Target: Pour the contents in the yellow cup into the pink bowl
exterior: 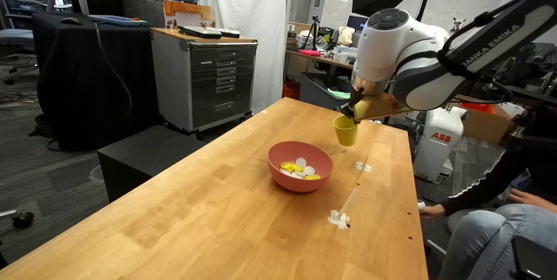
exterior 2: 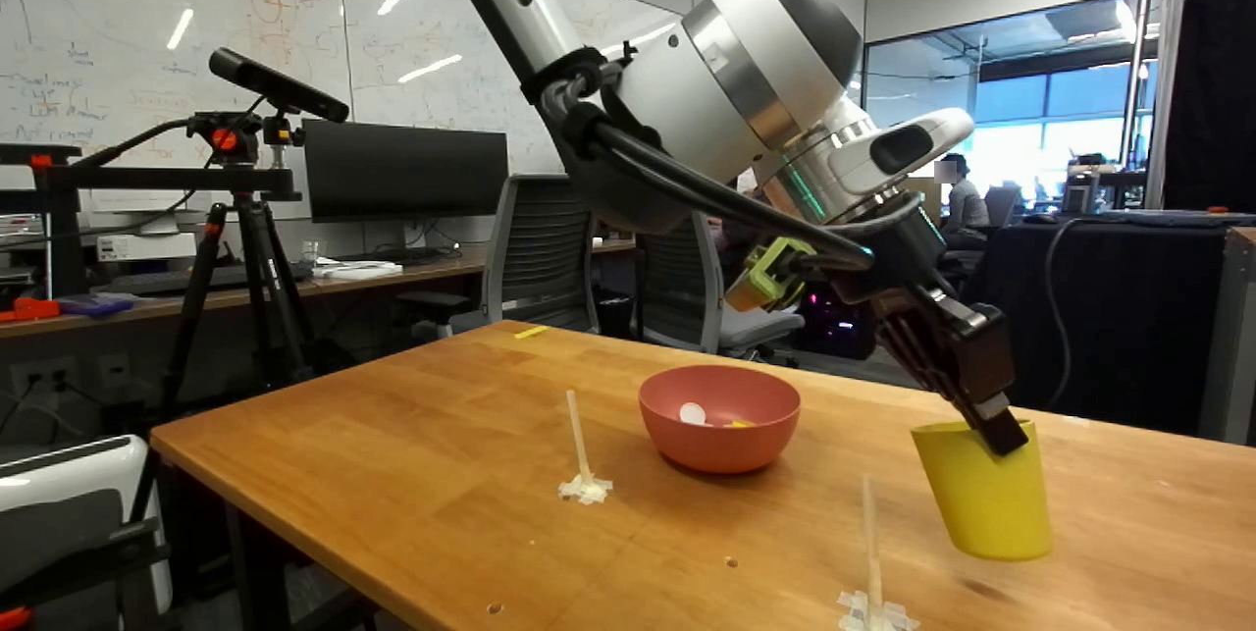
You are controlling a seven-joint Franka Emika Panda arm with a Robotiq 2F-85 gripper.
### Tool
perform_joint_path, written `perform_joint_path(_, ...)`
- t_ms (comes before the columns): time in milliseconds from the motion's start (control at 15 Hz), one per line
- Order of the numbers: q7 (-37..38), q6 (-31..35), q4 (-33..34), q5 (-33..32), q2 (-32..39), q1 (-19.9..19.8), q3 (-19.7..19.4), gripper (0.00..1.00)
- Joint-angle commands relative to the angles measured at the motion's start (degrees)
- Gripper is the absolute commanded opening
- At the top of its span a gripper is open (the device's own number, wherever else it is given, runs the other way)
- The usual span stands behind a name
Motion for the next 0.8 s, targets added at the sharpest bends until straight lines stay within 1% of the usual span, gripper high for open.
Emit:
perform_joint_path(0,-3.1,0.4,0.9,1.2,0.3,-0.4,0.4,0.01)
perform_joint_path(200,-7.8,-2.4,0.0,7.2,-0.5,-1.6,2.9,0.01)
perform_joint_path(533,-13.5,-4.9,0.4,14.4,-0.3,-0.5,2.5,0.01)
perform_joint_path(733,-16.0,-5.0,0.6,16.6,-0.1,0.2,1.6,0.01)
